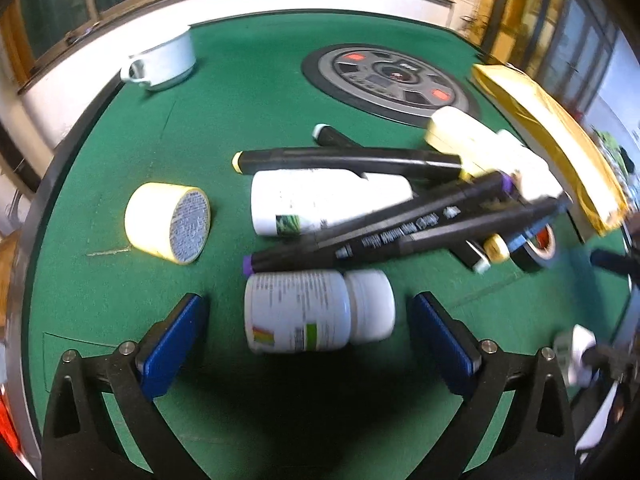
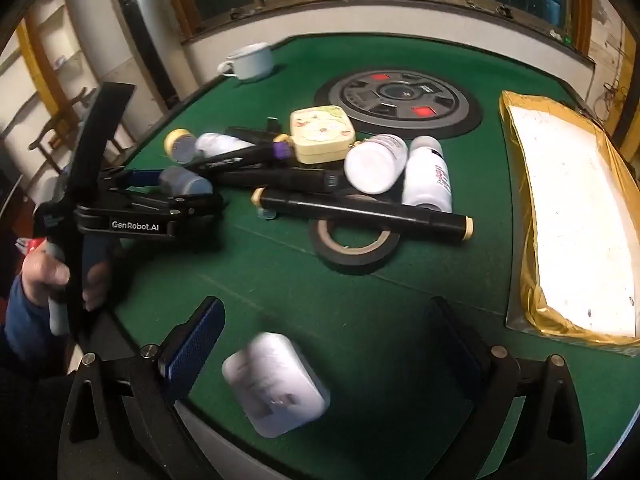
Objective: Organize rigid objects
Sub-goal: 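Grasp the white power adapter with the right tool while the left tool approaches the pile, then grasp the small white pill bottle with the left tool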
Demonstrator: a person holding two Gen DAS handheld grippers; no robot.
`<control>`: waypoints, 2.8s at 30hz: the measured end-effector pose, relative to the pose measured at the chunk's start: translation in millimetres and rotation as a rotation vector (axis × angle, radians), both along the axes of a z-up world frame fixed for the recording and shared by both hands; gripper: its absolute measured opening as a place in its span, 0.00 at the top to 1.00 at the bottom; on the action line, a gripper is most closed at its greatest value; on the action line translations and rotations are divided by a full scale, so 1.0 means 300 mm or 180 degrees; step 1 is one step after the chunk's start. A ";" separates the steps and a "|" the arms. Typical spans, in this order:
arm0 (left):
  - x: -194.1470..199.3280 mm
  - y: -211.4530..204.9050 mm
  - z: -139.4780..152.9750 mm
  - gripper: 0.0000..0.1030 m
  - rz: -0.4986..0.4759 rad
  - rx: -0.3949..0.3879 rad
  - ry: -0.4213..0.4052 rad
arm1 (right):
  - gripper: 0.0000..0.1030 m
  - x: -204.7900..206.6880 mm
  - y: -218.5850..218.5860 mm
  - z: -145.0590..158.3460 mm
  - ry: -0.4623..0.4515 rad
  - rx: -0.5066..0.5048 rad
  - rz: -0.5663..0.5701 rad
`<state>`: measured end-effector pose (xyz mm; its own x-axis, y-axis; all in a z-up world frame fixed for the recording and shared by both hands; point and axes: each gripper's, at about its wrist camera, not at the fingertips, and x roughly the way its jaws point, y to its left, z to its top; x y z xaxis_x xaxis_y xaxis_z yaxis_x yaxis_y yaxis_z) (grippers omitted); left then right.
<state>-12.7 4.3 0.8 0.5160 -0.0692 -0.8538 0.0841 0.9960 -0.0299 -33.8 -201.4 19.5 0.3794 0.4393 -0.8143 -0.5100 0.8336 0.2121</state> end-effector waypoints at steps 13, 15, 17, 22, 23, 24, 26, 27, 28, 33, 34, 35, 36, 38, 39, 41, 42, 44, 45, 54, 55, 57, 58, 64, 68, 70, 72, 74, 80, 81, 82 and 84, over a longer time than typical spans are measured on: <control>-0.171 0.134 0.064 0.06 -0.0224 -0.0138 -0.0249 | 0.50 -0.109 0.047 -0.057 -0.0045 -0.0277 0.0534; -0.173 0.154 0.071 0.06 -0.0207 -0.0196 -0.0267 | 0.50 -0.104 0.056 -0.076 0.0006 -0.0367 0.0577; -0.177 0.172 0.081 0.06 -0.0200 -0.0222 -0.0290 | 0.56 -0.104 0.074 -0.082 -0.0068 -0.0363 0.0596; -0.172 0.214 0.106 0.06 -0.0176 -0.0281 -0.0341 | 0.59 -0.098 0.110 -0.082 -0.0222 -0.0450 0.0609; -0.167 0.212 0.111 0.06 -0.0202 -0.0298 -0.0349 | 0.59 -0.087 0.105 -0.078 -0.0240 -0.0445 0.0590; -0.163 0.199 0.114 0.06 -0.0264 -0.0289 -0.0368 | 0.59 -0.091 0.098 -0.074 -0.0279 -0.0407 0.0536; -0.153 0.155 0.121 0.06 -0.0463 -0.0176 -0.0449 | 0.59 -0.085 0.068 -0.060 -0.0328 -0.0273 0.0435; -0.146 0.131 0.124 0.06 -0.0546 -0.0096 -0.0483 | 0.59 -0.083 0.059 -0.054 -0.0324 -0.0212 0.0392; -0.141 0.104 0.127 0.06 -0.0664 -0.0012 -0.0502 | 0.59 -0.077 0.054 -0.049 -0.0309 -0.0175 0.0354; -0.095 -0.023 0.091 0.40 -0.1266 0.0538 -0.0375 | 0.59 -0.076 0.039 -0.047 -0.0265 -0.0081 0.0280; -0.084 -0.038 0.080 0.43 -0.1321 0.0624 -0.0341 | 0.59 -0.078 0.035 -0.046 -0.0240 -0.0052 0.0276; -0.075 -0.049 0.071 0.43 -0.1371 0.0709 -0.0311 | 0.59 -0.079 0.033 -0.045 -0.0218 -0.0022 0.0267; -0.063 -0.057 0.062 0.43 -0.1409 0.0817 -0.0290 | 0.59 -0.074 0.025 -0.043 -0.0204 0.0014 0.0281; -0.041 -0.065 0.045 0.43 -0.1494 0.0900 -0.0200 | 0.59 -0.073 0.022 -0.040 -0.0197 0.0049 0.0274; -0.035 -0.069 0.035 0.42 -0.1566 0.0930 -0.0157 | 0.59 -0.071 0.020 -0.040 -0.0185 0.0067 0.0275; -0.030 -0.076 0.030 0.43 -0.1658 0.0959 -0.0162 | 0.59 -0.072 0.013 -0.042 -0.0168 0.0094 0.0272; -0.020 -0.078 0.030 0.43 -0.1684 0.0947 -0.0133 | 0.59 -0.071 0.010 -0.044 -0.0153 0.0107 0.0263; -0.021 -0.083 0.030 0.45 -0.1697 0.0968 -0.0115 | 0.59 -0.068 0.002 -0.043 -0.0129 0.0129 0.0251; -0.027 -0.092 0.029 0.52 -0.1705 0.0998 -0.0112 | 0.59 -0.062 -0.003 -0.041 -0.0118 0.0158 0.0235; -0.070 -0.159 0.036 0.54 -0.1762 0.1012 -0.0004 | 0.59 -0.044 -0.027 -0.039 -0.0027 0.0216 0.0157; -0.059 -0.158 0.038 0.54 -0.1737 0.0976 0.0001 | 0.59 -0.044 -0.025 -0.038 -0.0019 0.0218 0.0152; -0.040 -0.160 0.035 0.54 -0.1715 0.0918 0.0019 | 0.59 -0.043 -0.027 -0.038 -0.0017 0.0236 0.0140; -0.035 -0.162 0.035 0.54 -0.1728 0.0900 0.0000 | 0.59 -0.044 -0.025 -0.037 -0.0010 0.0240 0.0136; -0.033 -0.172 0.040 0.54 -0.1693 0.0791 -0.0104 | 0.59 -0.046 -0.029 -0.042 0.0008 0.0234 0.0138; -0.067 -0.178 0.044 0.55 -0.1718 0.0693 -0.0028 | 0.59 -0.042 -0.029 -0.047 0.0033 0.0226 0.0136; -0.090 -0.182 0.052 0.55 -0.1834 0.0541 0.0109 | 0.59 -0.039 -0.026 -0.048 0.0046 0.0234 0.0134; -0.124 -0.192 0.068 0.55 -0.1867 0.0567 0.0063 | 0.59 -0.040 -0.025 -0.047 0.0037 0.0231 0.0137; -0.136 -0.190 0.084 0.54 -0.1864 0.0565 0.0022 | 0.59 -0.038 -0.025 -0.046 0.0041 0.0231 0.0147; -0.079 -0.183 0.080 0.54 -0.1717 0.0361 0.0185 | 0.59 -0.034 -0.026 -0.047 0.0046 0.0231 0.0132; -0.076 -0.195 0.071 0.54 -0.1721 0.0391 0.0191 | 0.59 -0.036 -0.026 -0.047 0.0046 0.0235 0.0133; -0.074 -0.209 0.064 0.54 -0.1723 0.0434 0.0189 | 0.59 -0.036 -0.027 -0.048 0.0042 0.0236 0.0134; -0.064 -0.233 0.041 0.54 -0.1719 0.0448 0.0214 | 0.59 -0.036 -0.028 -0.049 0.0044 0.0230 0.0131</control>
<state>-31.8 -65.5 13.1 0.3831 -0.1914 -0.9037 0.5857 0.8068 0.0774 -44.6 -209.7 4.8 0.3488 0.5120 -0.7850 -0.5401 0.7943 0.2781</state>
